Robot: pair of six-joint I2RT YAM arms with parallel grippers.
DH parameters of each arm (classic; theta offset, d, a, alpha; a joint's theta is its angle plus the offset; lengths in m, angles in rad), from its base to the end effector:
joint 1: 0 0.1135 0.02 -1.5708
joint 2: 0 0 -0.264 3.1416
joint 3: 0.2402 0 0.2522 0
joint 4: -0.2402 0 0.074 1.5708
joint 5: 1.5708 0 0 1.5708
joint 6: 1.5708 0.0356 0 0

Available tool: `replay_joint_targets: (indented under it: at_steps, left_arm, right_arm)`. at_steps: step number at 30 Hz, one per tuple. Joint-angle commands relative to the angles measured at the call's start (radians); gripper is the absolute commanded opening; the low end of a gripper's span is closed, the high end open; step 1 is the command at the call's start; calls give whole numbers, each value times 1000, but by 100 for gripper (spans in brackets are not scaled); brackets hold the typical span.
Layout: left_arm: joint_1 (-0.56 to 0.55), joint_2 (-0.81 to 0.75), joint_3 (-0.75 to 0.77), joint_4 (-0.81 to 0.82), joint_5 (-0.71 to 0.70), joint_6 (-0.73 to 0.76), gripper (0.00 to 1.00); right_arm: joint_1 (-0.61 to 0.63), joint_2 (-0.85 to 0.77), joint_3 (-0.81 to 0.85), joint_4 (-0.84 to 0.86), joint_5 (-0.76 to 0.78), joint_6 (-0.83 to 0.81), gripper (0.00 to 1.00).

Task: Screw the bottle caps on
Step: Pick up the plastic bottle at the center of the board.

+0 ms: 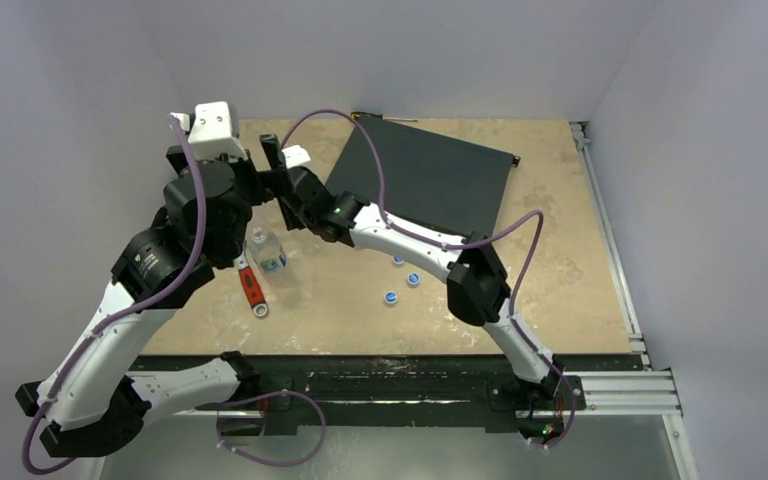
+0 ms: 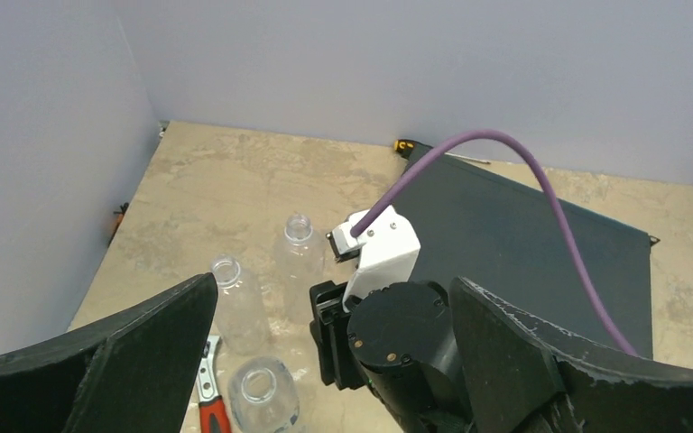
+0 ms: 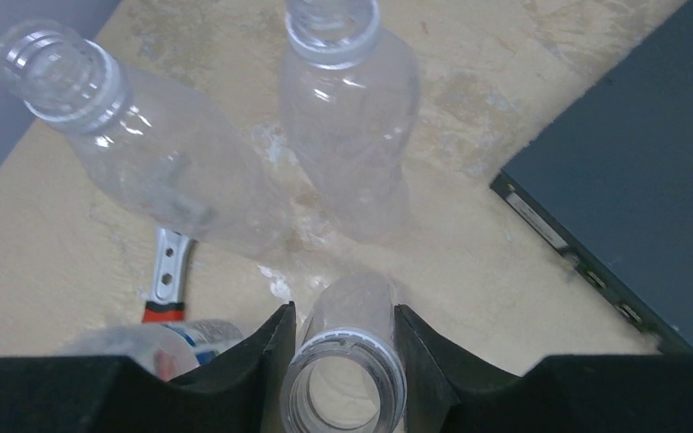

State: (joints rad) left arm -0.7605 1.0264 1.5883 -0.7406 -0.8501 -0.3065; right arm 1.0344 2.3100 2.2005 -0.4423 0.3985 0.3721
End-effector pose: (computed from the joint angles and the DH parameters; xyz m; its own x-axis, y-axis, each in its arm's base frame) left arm 0.1304 -0.0871 0.5033 -0.0984 -0.1812 -0.9785 -0.1159 0.9787 -0.1696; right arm 0.2873 0.4561 0.2855 -0.4762 -0.1452 -0.8673 -0.4833 0.8672 0.1201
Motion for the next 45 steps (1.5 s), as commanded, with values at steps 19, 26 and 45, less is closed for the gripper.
replay_joint_targets:
  at_steps: [19, 26, 45]
  left_arm:
    - [-3, -71, -689, 872, 797, 352, 98]
    - [-16, 11, -771, 1057, 983, 490, 97]
    - [-27, 177, -809, 1360, 1057, 483, 76]
  right_arm:
    - [-412, -869, -560, -160, -363, 105, 3]
    - [-411, -949, -613, -177, -383, 149, 3]
    - [-407, -957, -614, -168, -456, 182, 2]
